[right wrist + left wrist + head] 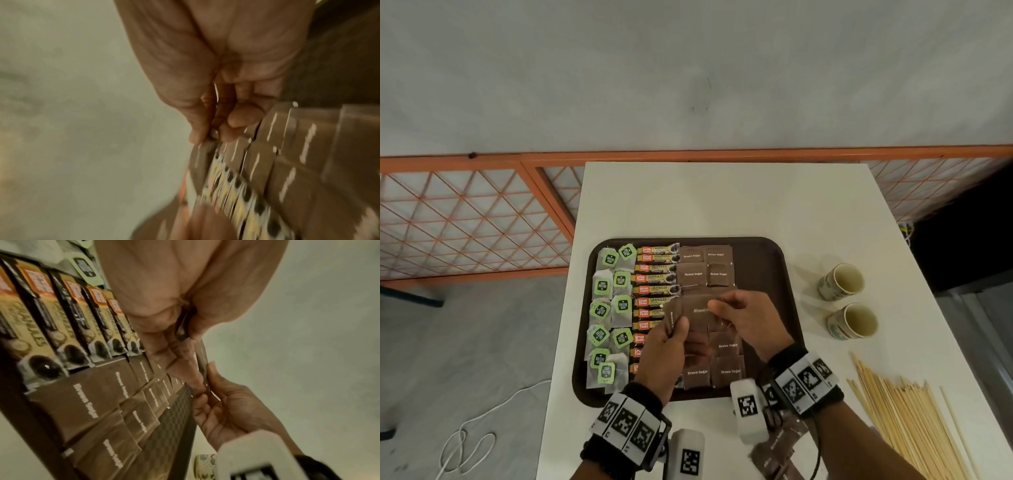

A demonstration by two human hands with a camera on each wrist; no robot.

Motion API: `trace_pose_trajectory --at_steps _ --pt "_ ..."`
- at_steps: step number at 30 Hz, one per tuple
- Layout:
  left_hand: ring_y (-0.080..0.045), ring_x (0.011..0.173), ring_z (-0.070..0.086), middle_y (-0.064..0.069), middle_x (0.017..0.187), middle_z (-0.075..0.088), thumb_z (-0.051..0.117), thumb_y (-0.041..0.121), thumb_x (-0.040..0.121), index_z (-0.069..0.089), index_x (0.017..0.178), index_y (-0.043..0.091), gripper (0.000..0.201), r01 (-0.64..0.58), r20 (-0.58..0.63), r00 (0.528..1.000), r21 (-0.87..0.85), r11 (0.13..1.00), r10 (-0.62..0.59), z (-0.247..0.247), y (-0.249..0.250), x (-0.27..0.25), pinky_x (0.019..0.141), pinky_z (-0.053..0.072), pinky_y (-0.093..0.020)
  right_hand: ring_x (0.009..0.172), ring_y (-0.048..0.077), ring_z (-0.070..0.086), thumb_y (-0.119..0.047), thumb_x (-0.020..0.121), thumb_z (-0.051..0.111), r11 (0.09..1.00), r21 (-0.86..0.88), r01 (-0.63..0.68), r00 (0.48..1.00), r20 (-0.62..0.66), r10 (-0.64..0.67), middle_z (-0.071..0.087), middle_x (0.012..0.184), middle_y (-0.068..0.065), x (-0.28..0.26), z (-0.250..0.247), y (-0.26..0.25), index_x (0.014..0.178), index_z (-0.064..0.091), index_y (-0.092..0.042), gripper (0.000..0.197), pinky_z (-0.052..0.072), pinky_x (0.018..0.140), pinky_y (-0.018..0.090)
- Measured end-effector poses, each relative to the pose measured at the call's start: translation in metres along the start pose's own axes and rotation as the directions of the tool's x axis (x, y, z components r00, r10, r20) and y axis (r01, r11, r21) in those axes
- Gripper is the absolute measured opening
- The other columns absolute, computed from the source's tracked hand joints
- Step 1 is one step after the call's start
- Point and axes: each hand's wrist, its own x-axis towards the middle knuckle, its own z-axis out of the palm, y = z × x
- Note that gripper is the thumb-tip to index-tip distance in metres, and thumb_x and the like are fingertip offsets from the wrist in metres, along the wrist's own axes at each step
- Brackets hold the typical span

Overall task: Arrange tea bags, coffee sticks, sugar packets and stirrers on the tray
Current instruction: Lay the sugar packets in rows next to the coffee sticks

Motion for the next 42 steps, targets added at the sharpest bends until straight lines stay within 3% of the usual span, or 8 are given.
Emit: trace_pose_trajectory --at_steps 11,19,21,23,27,33,38,42 --pt "-0.026 0.069 0.066 -0.016 0.085 0.074 0.042 0.040 0.101 0.060 0.106 0.006 0.039 0.146 0.054 0.987 0.096 0.985 -0.152 -0.044 -0.004 -0.017 0.060 0.046 -0.030 0.060 0.015 0.066 -0.010 0.083 0.077 0.953 -0.160 -0.259 0.957 -0.175 0.231 0.073 0.079 0.012 0.113 -0.026 0.020 0.093 0.072 0.001 0.016 0.057 0.061 0.024" --pt "-0.027 0.062 0.065 -0.024 0.095 0.073 0.050 0.008 0.097 0.056 0.109 0.002 0.015 0.159 0.238 0.962 -0.077 0.984 -0.137 -0.049 0.007 -0.021 0.054 0.047 -0.030 0.074 0.014 0.071 -0.026 0.078 0.080 0.942 -0.300 -0.152 0.956 -0.287 0.063 0.073 0.078 0.000 0.095 -0.022 0.014 0.086 0.071 -0.013 0.018 0.060 0.079 0.034" --pt "-0.026 0.058 0.066 -0.025 0.097 0.072 0.052 0.008 0.094 0.055 0.108 0.001 0.016 0.164 0.301 0.945 -0.102 0.981 -0.126 -0.049 0.009 -0.024 0.052 0.046 -0.030 0.079 0.010 0.068 -0.030 0.082 0.077 0.947 -0.321 0.005 0.979 -0.193 -0.071 0.072 0.082 -0.004 0.065 -0.017 -0.009 0.086 0.071 -0.016 0.015 0.055 0.077 0.028" --pt "-0.025 0.056 0.066 -0.026 0.097 0.072 0.053 0.008 0.094 0.059 0.105 0.002 0.014 0.160 0.366 0.923 -0.077 0.984 -0.121 -0.047 0.010 -0.025 0.053 0.045 -0.029 0.070 0.004 0.064 -0.040 0.087 0.070 0.942 -0.299 0.153 0.987 0.098 -0.129 0.072 0.082 -0.005 0.028 -0.007 -0.033 0.088 0.072 -0.020 0.020 0.053 0.070 0.025" --pt "-0.025 0.061 0.068 -0.021 0.095 0.073 0.059 0.017 0.093 0.062 0.105 0.005 0.018 0.134 0.481 0.865 0.046 0.990 -0.140 -0.043 0.009 -0.029 0.052 0.047 -0.027 0.075 0.003 0.065 -0.044 0.088 0.067 0.832 -0.398 0.387 0.842 0.521 -0.143 0.073 0.091 -0.006 -0.015 0.013 -0.045 0.098 0.075 -0.023 0.025 0.053 0.074 0.024" --pt "-0.015 0.074 0.067 -0.003 0.082 0.072 0.077 0.014 0.081 0.062 0.093 0.010 0.019 -0.161 0.297 0.955 0.523 0.837 -0.002 -0.050 -0.002 -0.025 0.068 0.056 -0.031 0.075 0.008 0.066 -0.032 0.079 0.079 0.846 -0.413 0.337 0.851 0.517 -0.086 0.072 0.083 -0.005 -0.028 0.017 -0.015 0.083 0.074 -0.019 0.015 0.057 0.079 0.032" --pt "-0.024 0.082 0.070 -0.016 0.089 0.072 0.069 0.015 0.088 0.064 0.090 0.001 0.015 -0.007 0.077 0.997 0.080 0.997 0.001 -0.035 -0.005 -0.026 0.072 0.058 -0.035 0.068 0.005 0.061 -0.044 0.080 0.076 0.958 -0.214 0.190 0.955 0.268 -0.130 0.068 0.079 -0.003 -0.038 0.029 0.005 0.086 0.065 -0.023 0.024 0.049 0.064 0.018" --pt "-0.016 0.077 0.064 -0.005 0.082 0.070 0.062 0.024 0.094 0.064 0.088 0.006 0.018 0.091 -0.017 0.995 -0.123 0.988 -0.093 -0.028 -0.010 -0.027 0.065 0.047 -0.029 0.064 0.007 0.065 -0.026 0.085 0.075 0.989 -0.108 0.099 0.976 0.207 -0.075 0.070 0.073 -0.001 -0.045 0.035 0.018 0.087 0.068 -0.011 0.017 0.052 0.060 0.021"
